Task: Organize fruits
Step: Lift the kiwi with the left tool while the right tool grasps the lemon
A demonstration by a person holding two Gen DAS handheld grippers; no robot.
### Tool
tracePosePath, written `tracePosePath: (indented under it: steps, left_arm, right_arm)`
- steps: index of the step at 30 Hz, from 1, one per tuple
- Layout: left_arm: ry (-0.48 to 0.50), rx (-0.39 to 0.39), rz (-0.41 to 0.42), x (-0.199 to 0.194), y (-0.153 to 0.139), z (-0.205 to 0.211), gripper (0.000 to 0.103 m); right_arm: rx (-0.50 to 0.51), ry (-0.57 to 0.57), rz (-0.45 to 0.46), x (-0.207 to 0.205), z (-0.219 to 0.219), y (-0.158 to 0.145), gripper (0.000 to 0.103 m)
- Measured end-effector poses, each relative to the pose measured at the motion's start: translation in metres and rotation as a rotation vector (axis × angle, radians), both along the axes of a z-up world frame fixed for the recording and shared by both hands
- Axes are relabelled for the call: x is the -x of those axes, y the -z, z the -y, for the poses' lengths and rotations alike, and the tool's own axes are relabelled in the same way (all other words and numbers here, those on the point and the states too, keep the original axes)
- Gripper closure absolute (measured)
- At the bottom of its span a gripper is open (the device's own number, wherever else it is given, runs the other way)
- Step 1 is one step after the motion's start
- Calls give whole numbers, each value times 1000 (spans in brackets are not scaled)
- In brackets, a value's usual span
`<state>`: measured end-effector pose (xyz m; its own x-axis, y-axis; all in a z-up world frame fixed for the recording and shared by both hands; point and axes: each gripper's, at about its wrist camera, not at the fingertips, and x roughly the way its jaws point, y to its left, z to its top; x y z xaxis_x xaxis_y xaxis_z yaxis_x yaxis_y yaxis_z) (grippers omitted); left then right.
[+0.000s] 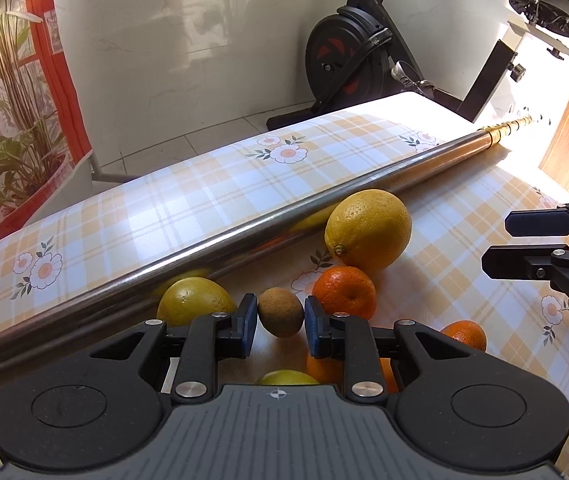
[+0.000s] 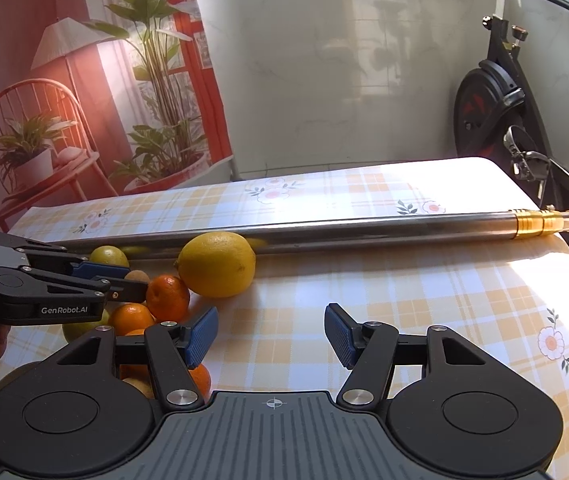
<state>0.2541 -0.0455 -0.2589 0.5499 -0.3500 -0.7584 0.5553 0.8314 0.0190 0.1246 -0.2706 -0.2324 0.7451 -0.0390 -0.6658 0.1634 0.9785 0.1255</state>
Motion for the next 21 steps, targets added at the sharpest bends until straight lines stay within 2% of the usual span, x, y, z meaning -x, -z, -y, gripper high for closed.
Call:
tracePosePath:
  steps: [3,8,17,21]
  left_arm:
    - [8,4,-1,4,-2,-1,76]
    - [-9,55,-6,12,-12,-8,76]
    - [-78,142,28,32,-33,-35,76]
    - [-122,167,43,39,-38,-45,76]
  right_arm:
    - [0,1,-4,-2,-2,1,46]
    - [0,-7,3,-2,-3,-1,46]
    - [24,-32,20,-5,-7,-5,46]
    - [28,-68,38,-19,-11,-7,41]
